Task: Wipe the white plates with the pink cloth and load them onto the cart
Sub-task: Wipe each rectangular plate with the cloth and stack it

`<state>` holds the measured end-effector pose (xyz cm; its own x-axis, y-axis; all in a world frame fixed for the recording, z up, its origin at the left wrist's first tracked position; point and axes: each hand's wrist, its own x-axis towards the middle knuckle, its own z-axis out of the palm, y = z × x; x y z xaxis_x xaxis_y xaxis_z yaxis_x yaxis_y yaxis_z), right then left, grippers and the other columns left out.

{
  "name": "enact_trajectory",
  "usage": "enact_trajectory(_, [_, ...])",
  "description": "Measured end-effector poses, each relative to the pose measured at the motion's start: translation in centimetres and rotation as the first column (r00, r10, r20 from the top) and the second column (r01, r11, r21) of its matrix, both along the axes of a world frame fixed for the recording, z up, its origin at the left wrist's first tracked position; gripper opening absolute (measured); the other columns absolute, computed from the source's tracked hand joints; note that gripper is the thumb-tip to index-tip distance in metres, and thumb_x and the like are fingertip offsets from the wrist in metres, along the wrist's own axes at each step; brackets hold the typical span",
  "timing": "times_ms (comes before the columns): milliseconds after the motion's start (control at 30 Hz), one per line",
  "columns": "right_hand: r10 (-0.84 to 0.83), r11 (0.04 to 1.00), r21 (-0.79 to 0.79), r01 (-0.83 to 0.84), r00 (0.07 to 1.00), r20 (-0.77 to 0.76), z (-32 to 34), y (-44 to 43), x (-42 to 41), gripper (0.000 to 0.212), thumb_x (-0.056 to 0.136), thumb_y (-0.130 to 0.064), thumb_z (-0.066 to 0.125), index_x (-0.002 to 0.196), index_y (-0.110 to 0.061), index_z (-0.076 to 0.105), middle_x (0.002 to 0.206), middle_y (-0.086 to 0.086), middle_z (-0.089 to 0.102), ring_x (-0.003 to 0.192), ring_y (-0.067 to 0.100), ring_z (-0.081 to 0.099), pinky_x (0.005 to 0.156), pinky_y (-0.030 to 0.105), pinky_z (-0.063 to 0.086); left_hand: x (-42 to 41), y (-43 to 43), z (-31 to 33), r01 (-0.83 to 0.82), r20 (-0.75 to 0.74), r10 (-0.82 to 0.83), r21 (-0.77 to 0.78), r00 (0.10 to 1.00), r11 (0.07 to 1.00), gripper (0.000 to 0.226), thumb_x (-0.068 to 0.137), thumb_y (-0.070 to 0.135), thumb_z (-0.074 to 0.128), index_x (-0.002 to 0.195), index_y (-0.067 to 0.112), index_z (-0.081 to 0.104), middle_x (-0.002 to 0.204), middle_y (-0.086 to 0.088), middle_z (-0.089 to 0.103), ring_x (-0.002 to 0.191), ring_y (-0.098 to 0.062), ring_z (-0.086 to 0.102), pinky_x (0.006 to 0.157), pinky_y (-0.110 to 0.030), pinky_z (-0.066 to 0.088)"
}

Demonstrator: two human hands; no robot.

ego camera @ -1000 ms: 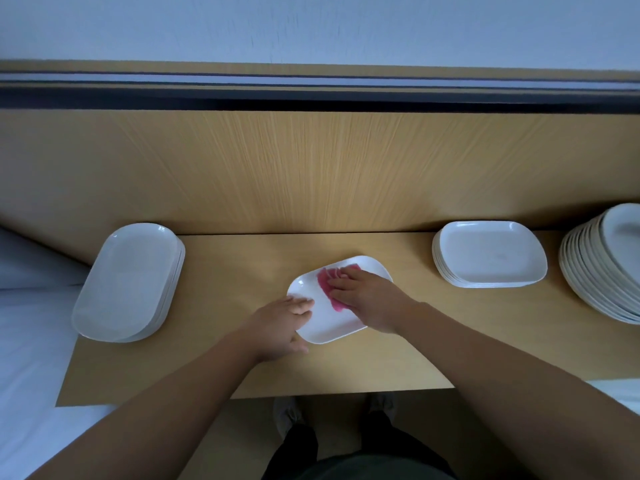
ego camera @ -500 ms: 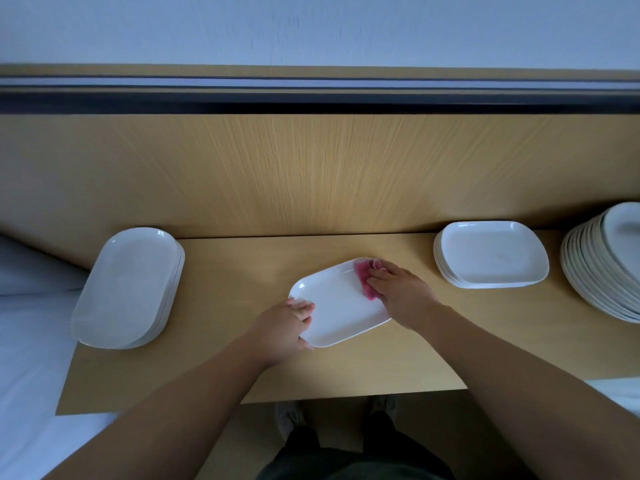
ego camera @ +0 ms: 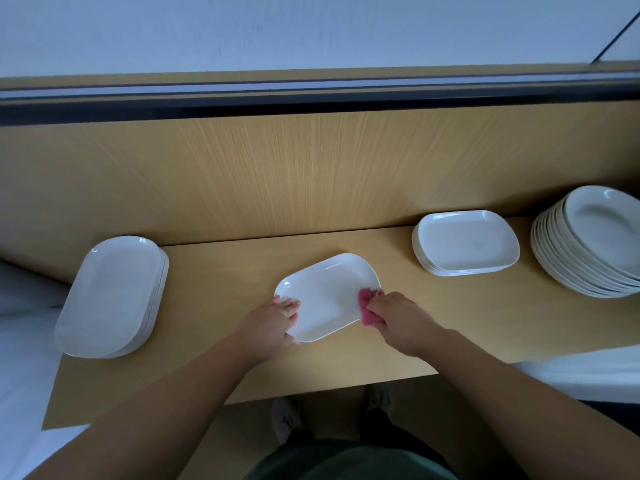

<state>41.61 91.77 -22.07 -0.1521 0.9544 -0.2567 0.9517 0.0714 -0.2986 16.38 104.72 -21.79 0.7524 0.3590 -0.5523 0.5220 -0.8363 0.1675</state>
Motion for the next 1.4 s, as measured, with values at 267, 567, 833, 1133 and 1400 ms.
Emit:
enact_trajectory(267, [-0.070,0.967,0.236,0.099,0.989,-0.129,2.8,-0.8,1.2,0.013,0.089,-0.020,0.055,0.088,-0.017,0.067,0.092,0.000,0.067,0.082,0.028,0.057,0.078,0.034,0.052,-1.6,-1.8,-1.3,0.113,0.103,-0.144,0.258,0.984,0.960,0.034,0.081,0.018,0.043,0.095,0.018,0.074,0.114,-0.008,0.070,0.103,-0.026,0.068,0.092,-0.042,0.049])
enact_trajectory(567, [0.010,0.931,0.363,0.032,0.993,-0.114,3.8,1.2,2.3,0.014,0.084,-0.011,0.066,0.098,-0.014,0.068,0.102,0.001,0.067,0.089,0.030,0.057,0.080,0.040,0.052,-0.7,-3.0,0.6,0.000,0.218,-0.035,0.158,0.975,0.987,0.047,0.074,0.011,0.033,0.106,0.017,0.067,0.105,0.000,0.073,0.092,-0.016,0.071,0.076,-0.035,0.057])
enact_trajectory(833, [0.065,0.827,0.563,0.013,0.991,-0.118,7.4,4.0,2.3,0.033,0.092,-0.026,0.049,0.114,-0.009,0.068,0.114,0.002,0.068,0.100,0.031,0.059,0.089,0.038,0.051,1.8,-2.5,6.0,-0.497,0.369,0.481,-0.059,0.795,0.866,0.040,0.097,0.037,0.030,0.124,0.017,0.054,0.120,-0.005,0.060,0.106,-0.026,0.057,0.085,-0.032,0.042])
enact_trajectory(1133, [0.148,0.749,0.661,-0.050,0.985,-0.094,10.0,6.0,1.6,0.034,0.095,-0.024,0.048,0.118,-0.006,0.066,0.118,0.004,0.067,0.106,0.031,0.056,0.096,0.040,0.048,1.9,-2.2,8.6,-0.635,0.599,0.636,-0.257,0.487,0.728,0.031,0.103,0.025,0.038,0.127,0.011,0.053,0.111,-0.004,0.062,0.101,-0.023,0.057,0.073,-0.024,0.031])
enact_trajectory(1400, [0.170,0.778,0.625,-0.068,0.980,-0.106,9.4,5.9,0.6,0.034,0.096,-0.026,0.046,0.116,-0.008,0.067,0.117,0.002,0.067,0.106,0.029,0.055,0.092,0.039,0.050,1.6,-2.2,8.1,-0.671,0.571,0.728,-0.371,0.380,0.642,0.027,0.102,0.025,0.039,0.122,0.019,0.057,0.099,0.007,0.063,0.090,-0.011,0.059,0.068,-0.020,0.037])
